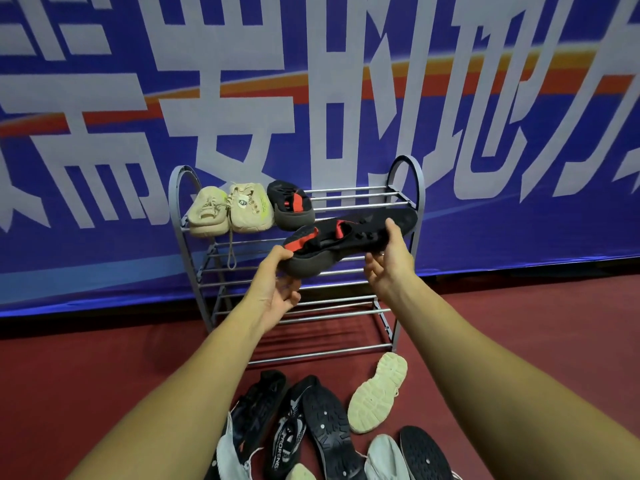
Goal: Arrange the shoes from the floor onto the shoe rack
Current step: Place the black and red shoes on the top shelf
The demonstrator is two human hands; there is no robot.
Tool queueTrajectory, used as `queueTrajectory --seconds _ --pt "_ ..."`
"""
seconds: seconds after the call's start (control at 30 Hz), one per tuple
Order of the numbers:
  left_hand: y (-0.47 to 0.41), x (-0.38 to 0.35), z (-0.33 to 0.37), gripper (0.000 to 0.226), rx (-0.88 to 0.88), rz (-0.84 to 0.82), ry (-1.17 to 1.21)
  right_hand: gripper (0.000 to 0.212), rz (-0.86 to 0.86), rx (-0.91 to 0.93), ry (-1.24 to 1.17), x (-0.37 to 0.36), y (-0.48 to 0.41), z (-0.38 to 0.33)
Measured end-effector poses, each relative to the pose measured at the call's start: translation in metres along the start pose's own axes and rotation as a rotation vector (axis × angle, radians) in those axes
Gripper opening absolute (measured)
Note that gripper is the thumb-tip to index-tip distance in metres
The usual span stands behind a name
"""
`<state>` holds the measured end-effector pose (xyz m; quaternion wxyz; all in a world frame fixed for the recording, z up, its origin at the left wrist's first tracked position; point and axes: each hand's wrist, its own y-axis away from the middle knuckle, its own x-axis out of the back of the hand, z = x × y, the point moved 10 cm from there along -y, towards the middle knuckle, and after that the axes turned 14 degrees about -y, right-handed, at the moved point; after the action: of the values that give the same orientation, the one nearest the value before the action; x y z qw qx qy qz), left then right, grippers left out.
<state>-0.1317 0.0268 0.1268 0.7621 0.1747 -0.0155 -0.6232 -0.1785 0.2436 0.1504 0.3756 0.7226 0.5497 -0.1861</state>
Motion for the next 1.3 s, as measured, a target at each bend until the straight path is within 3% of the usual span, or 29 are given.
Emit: queueTrajectory --seconds 0.23,0.33,0.4,0.6,0.9,1.1,1.2,1.3 --pt "-0.003 0.017 0.019 0.037 -0.094 0.186 0.116 0.018 0.062 0.008 0.042 0.018 0.003 -0.014" --pt "0.0 0.012 0.033 0.058 -0.148 0.186 0.202 0.016 0.024 -0.027 -0.001 0.017 0.007 -0.012" --pt "0.002 -0.001 0.04 0.058 -0.16 0.145 0.215 0.011 0.014 -0.05 -0.075 0.014 0.011 -0.008" --pt "0.002 -0.022 0.064 0.055 -0.207 0.067 0.25 0.037 0.033 0.024 -0.054 0.016 0.014 -0.018" --pt "-0.002 -0.003 0.061 0.051 -0.184 0.142 0.213 0.021 0.003 -0.025 -0.015 0.015 0.012 -0.013" --pt "0.001 -0.041 0.072 0.034 -0.251 0.012 -0.054 0.012 -0.062 -0.018 -0.157 0.004 0.013 -0.004" --pt "0.002 -0.07 0.065 0.042 -0.262 -0.018 -0.269 0.014 -0.142 -0.028 -0.181 -0.01 0.018 0.002" --pt "-0.001 -0.076 0.061 0.034 -0.257 0.006 -0.294 0.014 -0.211 -0.036 -0.178 -0.02 0.021 0.007"
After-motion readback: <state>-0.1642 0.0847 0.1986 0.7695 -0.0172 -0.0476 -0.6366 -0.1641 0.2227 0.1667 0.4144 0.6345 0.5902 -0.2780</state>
